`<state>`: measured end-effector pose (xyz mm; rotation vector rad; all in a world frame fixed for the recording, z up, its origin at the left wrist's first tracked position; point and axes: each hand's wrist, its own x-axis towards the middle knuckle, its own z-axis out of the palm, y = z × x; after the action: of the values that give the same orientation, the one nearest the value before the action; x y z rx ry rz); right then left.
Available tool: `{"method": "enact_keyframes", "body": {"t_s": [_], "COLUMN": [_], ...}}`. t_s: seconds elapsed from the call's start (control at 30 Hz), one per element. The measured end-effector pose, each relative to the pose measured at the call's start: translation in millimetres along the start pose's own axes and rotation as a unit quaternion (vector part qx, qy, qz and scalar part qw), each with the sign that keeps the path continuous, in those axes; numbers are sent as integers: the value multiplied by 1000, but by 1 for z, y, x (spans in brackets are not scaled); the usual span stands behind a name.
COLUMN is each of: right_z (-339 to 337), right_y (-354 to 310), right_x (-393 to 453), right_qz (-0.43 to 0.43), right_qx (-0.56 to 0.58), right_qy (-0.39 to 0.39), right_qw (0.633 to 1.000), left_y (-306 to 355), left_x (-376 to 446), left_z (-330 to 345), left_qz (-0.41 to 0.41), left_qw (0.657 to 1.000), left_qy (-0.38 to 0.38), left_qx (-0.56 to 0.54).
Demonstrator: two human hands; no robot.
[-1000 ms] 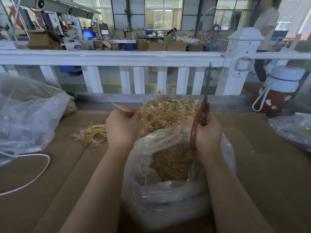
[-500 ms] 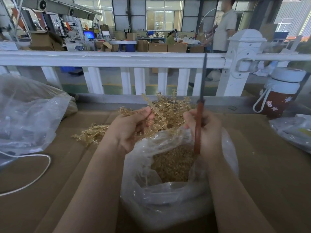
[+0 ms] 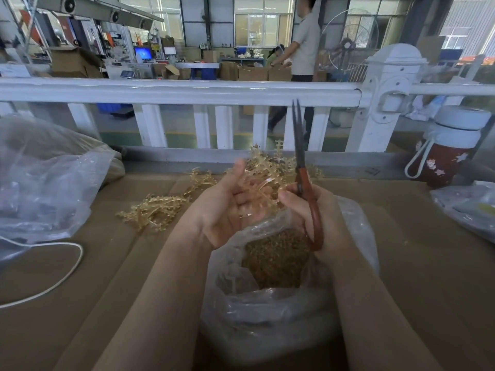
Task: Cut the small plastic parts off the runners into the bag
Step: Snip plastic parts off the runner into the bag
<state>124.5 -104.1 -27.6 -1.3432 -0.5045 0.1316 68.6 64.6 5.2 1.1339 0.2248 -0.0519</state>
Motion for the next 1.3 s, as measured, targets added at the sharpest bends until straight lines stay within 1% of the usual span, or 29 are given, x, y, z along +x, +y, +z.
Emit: {"method": "enact_keyframes", "body": {"t_s": [0.07, 0.13, 0.27, 0.37, 0.47, 0.53, 0.6, 0.63, 0.7, 0.73, 0.77, 0.8, 0.83, 0.87, 0.93, 0.97, 1.03, 1.2, 1.3], "right_z": [-3, -5, -4, -3, -3, -3, -2, -3, -2, -2, -3, -3, -4, -4, -5, -5, -6, -4, -3], "right_y": [-1, -1, -1, -1, -3, -4, -5, -5, -6, -6, -6, -6, -7, -7, -10, -11, -12, -12, -12], "right_x": [0, 0, 2, 1, 0, -1, -1, -1, -1, -1, -1, -1, -1, -2, -3, -3, -3, -2, -2], "right_qz": [7, 4, -6, -13, -9, -8, -2, 0, -2, -5, -9, -14, -23, -34, -45, -46, -41, -30, -25], "right_qx": [61, 64, 73, 58, 54, 47, 51, 53, 55, 57, 60, 61, 56, 45, 32, 35, 48, 71, 60], "right_qy": [10, 25, 51, 56, 56, 57, 58, 58, 52, 46, 39, 30, 21, 13, 12, 18, 30, 57, 59], "right_qw": [998, 998, 996, 997, 997, 997, 997, 997, 997, 997, 997, 998, 998, 998, 998, 998, 998, 995, 996], "left_y": [1, 0, -3, -4, -4, -2, -1, 0, -3, -4, -6, -6, -7, -6, -2, 1, 4, 9, 9], "left_x": [-1, -2, -3, -2, 0, -1, -3, -4, -4, -3, -3, -3, -2, -3, -5, -7, -9, -13, -13], "left_z": [-2, -3, -5, -6, -6, -9, -12, -13, -9, -5, -1, 2, 3, 4, 4, 3, -1, -5, -4], "left_qz": [-22, -19, 25, 59, 109, 145, 174, 189, 229, 259, 290, 306, 310, 299, 245, 213, 160, 117, 101], "left_qw": [1000, 1000, 999, 998, 994, 987, 969, 951, 893, 862, 841, 835, 840, 857, 914, 936, 963, 984, 988], "left_qy": [-12, -23, -43, -20, -8, -3, -12, -14, 12, 29, 39, 39, 36, 40, 37, 30, 13, -26, -37], "left_qx": [-4, 4, -7, -15, 20, 76, 177, 246, 387, 435, 455, 455, 445, 418, 321, 277, 216, 130, 110]}}
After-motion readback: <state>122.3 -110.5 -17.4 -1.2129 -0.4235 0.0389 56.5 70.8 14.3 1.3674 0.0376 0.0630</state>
